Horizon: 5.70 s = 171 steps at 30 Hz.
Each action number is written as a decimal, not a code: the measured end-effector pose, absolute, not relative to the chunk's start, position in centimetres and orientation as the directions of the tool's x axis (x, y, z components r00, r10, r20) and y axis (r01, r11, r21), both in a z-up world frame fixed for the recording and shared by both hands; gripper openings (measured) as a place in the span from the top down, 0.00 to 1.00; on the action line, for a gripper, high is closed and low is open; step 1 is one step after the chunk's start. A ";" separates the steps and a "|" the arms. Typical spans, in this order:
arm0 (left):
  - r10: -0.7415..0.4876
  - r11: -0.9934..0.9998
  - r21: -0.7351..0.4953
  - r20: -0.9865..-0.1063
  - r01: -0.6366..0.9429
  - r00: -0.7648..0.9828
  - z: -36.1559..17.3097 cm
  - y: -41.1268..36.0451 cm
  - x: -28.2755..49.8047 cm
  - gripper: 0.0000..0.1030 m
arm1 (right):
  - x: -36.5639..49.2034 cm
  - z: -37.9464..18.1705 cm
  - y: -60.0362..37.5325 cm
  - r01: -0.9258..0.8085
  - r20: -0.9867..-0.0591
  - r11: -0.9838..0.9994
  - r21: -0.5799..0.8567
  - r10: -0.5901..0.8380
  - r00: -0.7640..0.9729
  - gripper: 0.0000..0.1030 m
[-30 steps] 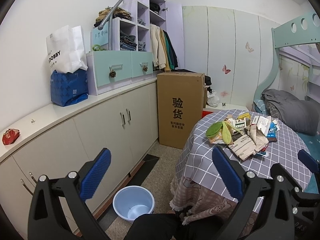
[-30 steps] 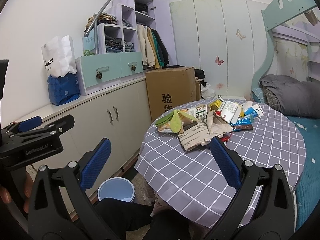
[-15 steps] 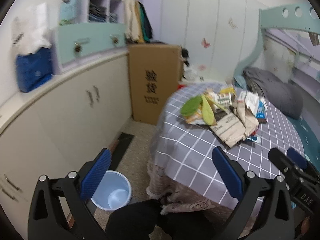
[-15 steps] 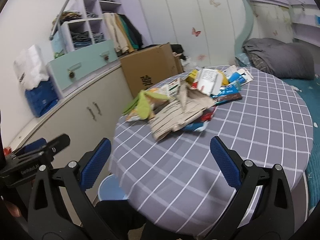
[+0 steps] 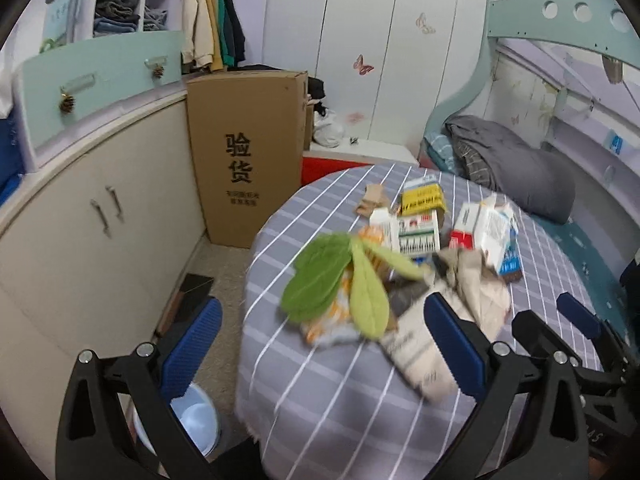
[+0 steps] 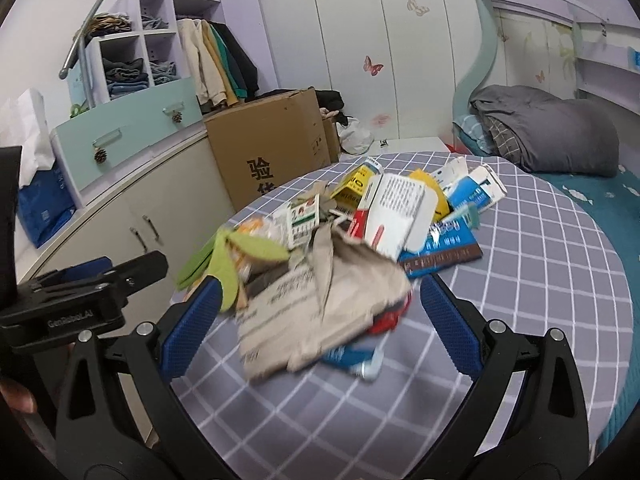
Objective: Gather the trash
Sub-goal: 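Grasp the green leaf plush with the left tool while the right tool grasps the orange-printed bag, then carry both items to the blue wastebasket and open both tools to drop them, then move both tools back over the table trash, then grasp the crumpled paper bag with the left tool while the right tool grasps the blue-white wrapper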
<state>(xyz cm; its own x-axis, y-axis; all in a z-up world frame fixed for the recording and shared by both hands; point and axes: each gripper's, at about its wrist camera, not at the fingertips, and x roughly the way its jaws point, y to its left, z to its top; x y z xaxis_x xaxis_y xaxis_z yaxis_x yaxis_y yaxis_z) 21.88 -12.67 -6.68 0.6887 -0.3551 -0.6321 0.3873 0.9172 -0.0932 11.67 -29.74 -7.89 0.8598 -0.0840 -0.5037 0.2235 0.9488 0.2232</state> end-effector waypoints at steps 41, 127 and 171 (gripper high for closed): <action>-0.278 0.952 -0.270 -0.561 0.145 0.780 -7.3 3.8 24.6 0.93 | 27.5 -11.9 -18.7 0.161 -0.750 0.986 0.034 -0.081 0.656 0.34; -0.039 0.951 -0.235 -0.734 -0.199 0.678 -14.5 16.6 18.0 0.25 | 20.0 -11.7 -3.4 -0.213 -0.614 0.958 0.191 0.286 0.735 0.08; -0.167 0.818 0.273 -0.729 0.506 0.663 -11.3 -28.2 18.3 0.67 | 7.7 -12.6 -39.9 0.397 -0.620 0.848 0.352 -0.107 0.778 0.06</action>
